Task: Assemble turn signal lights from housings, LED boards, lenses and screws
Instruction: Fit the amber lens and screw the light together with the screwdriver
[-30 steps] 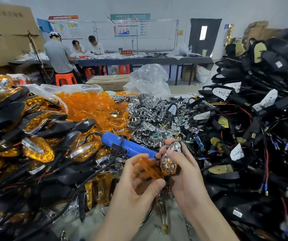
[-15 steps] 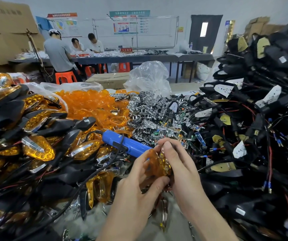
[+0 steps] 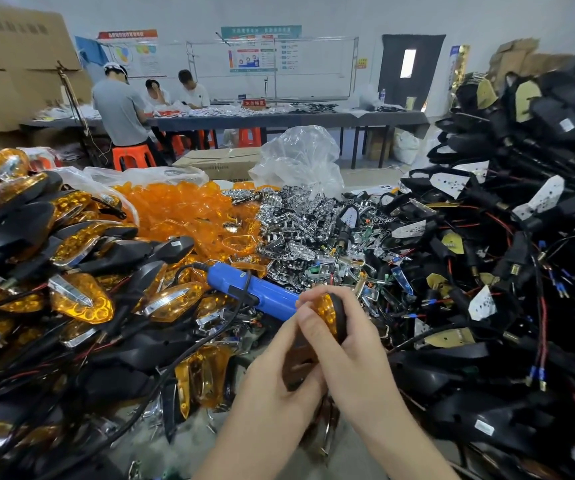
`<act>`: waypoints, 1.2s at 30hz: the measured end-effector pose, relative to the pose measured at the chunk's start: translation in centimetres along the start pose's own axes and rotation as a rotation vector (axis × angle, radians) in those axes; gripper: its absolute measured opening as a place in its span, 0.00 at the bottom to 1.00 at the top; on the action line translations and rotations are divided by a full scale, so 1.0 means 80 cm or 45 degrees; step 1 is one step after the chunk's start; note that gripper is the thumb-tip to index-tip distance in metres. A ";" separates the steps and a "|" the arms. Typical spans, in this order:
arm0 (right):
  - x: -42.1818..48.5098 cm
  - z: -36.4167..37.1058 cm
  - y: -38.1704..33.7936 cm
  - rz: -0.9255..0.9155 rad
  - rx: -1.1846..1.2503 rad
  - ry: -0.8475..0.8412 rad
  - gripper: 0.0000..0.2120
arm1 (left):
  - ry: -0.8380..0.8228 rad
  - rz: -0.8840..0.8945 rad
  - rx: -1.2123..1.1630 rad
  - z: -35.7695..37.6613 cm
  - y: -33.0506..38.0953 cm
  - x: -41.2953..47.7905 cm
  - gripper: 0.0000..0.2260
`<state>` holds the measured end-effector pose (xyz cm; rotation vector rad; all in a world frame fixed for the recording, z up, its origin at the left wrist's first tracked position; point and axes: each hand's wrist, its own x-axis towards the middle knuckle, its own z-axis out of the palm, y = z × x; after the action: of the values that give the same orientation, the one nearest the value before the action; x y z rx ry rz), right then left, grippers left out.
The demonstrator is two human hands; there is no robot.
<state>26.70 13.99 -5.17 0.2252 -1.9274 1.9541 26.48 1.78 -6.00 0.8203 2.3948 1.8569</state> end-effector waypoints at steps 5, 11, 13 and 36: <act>0.001 -0.001 -0.014 -0.032 0.014 -0.089 0.05 | -0.056 -0.108 -0.611 -0.017 -0.003 0.001 0.19; 0.001 0.000 -0.025 -0.049 0.064 -0.104 0.13 | -0.031 -0.115 -0.688 -0.008 0.001 0.004 0.24; 0.001 0.005 -0.025 -0.035 0.107 -0.038 0.12 | 0.032 -0.078 -0.636 -0.005 0.006 0.004 0.23; 0.001 -0.001 -0.023 0.425 0.265 0.087 0.12 | -0.012 -0.235 -0.450 0.005 0.026 -0.002 0.18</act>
<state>27.35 14.05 -3.45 -0.1156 -1.8092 2.3452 27.61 2.45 -4.29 0.5559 1.9685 2.1003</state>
